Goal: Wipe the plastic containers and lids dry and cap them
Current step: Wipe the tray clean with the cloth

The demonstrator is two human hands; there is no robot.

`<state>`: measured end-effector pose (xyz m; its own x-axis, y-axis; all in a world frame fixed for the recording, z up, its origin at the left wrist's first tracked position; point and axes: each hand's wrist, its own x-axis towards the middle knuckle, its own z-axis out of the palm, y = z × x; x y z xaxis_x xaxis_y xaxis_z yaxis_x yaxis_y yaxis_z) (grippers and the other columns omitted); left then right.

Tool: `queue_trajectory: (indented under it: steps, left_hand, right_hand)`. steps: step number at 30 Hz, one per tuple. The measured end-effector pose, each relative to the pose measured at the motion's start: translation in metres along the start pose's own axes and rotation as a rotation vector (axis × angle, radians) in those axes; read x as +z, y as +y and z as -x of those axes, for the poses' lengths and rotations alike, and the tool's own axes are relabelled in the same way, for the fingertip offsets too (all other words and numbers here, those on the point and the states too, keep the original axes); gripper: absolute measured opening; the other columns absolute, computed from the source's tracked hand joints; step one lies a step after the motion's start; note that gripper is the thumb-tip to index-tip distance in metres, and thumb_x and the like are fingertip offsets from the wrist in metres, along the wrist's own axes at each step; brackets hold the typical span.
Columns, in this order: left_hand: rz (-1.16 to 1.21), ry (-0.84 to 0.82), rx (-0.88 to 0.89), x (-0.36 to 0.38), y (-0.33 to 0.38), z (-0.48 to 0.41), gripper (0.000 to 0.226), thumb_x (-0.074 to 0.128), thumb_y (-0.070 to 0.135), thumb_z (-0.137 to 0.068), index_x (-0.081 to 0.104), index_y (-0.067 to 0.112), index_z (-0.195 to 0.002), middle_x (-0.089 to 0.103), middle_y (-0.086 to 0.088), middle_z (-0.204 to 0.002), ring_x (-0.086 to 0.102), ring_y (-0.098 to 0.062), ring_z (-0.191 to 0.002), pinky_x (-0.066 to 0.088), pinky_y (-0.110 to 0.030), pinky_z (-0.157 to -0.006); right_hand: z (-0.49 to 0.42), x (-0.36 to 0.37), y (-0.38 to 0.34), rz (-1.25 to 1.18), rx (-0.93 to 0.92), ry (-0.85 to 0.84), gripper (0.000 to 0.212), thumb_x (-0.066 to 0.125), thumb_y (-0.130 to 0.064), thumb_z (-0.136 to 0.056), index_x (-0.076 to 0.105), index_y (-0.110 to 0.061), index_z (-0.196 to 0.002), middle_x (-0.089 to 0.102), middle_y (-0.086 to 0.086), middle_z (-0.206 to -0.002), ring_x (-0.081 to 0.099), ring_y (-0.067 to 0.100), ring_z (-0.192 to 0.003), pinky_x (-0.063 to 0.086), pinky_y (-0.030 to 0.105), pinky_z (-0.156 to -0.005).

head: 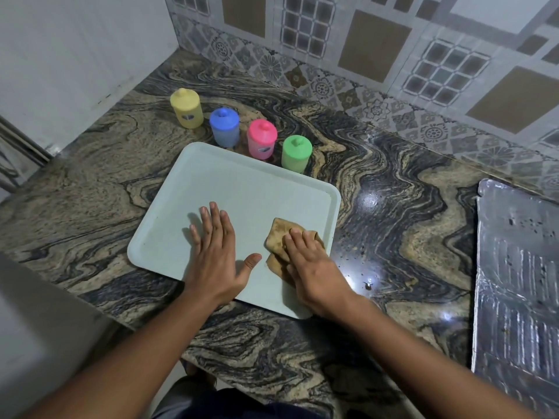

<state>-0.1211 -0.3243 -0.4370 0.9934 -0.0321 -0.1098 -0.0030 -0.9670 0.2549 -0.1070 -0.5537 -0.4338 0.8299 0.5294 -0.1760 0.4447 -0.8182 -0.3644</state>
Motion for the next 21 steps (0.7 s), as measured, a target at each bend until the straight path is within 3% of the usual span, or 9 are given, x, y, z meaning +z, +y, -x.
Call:
queue_trajectory:
  steps: [7,12,15,21]
  left_hand:
    - [0.009,-0.006,-0.018,0.0,0.0,-0.002,0.109,-0.004,0.082,-0.083,-0.013,-0.001,-0.154,-0.029,-0.02,-0.159,-0.031,-0.032,-0.147,-0.007,-0.057,-0.121]
    - [0.014,0.002,-0.017,0.0,0.001,-0.001,0.109,-0.002,0.081,-0.084,-0.011,-0.002,-0.154,-0.027,-0.021,-0.16,-0.029,-0.033,-0.148,-0.005,-0.058,-0.121]
    - [0.009,0.005,-0.022,0.0,0.001,-0.001,0.109,0.0,0.08,-0.085,-0.01,-0.003,-0.154,-0.027,-0.021,-0.16,-0.029,-0.033,-0.148,-0.003,-0.059,-0.121]
    - [-0.017,-0.008,-0.004,-0.001,0.001,-0.001,0.108,0.001,0.079,-0.085,-0.009,-0.004,-0.154,-0.025,-0.023,-0.16,-0.03,-0.033,-0.148,-0.007,-0.059,-0.12]
  right_hand:
    - [0.04,0.017,-0.026,-0.06,-0.047,-0.081,0.065,0.025,-0.031,-0.101,0.033,0.004,-0.154,0.027,0.025,-0.161,0.023,0.047,-0.15,0.01,0.055,-0.123]
    - [0.053,0.015,-0.036,-0.1,-0.029,-0.139,0.071,0.017,-0.041,-0.1,0.022,0.0,-0.159,0.015,0.02,-0.166,0.01,0.039,-0.155,-0.002,0.047,-0.125]
    - [0.059,0.012,-0.04,-0.118,-0.039,-0.193,0.077,0.009,-0.052,-0.1,0.015,-0.005,-0.161,0.005,0.013,-0.167,-0.001,0.029,-0.155,-0.001,0.042,-0.128]
    - [0.072,0.007,-0.049,-0.185,-0.055,-0.267,0.074,0.013,-0.057,-0.102,0.015,-0.015,-0.163,0.007,0.005,-0.17,0.002,0.022,-0.157,-0.01,0.022,-0.122]
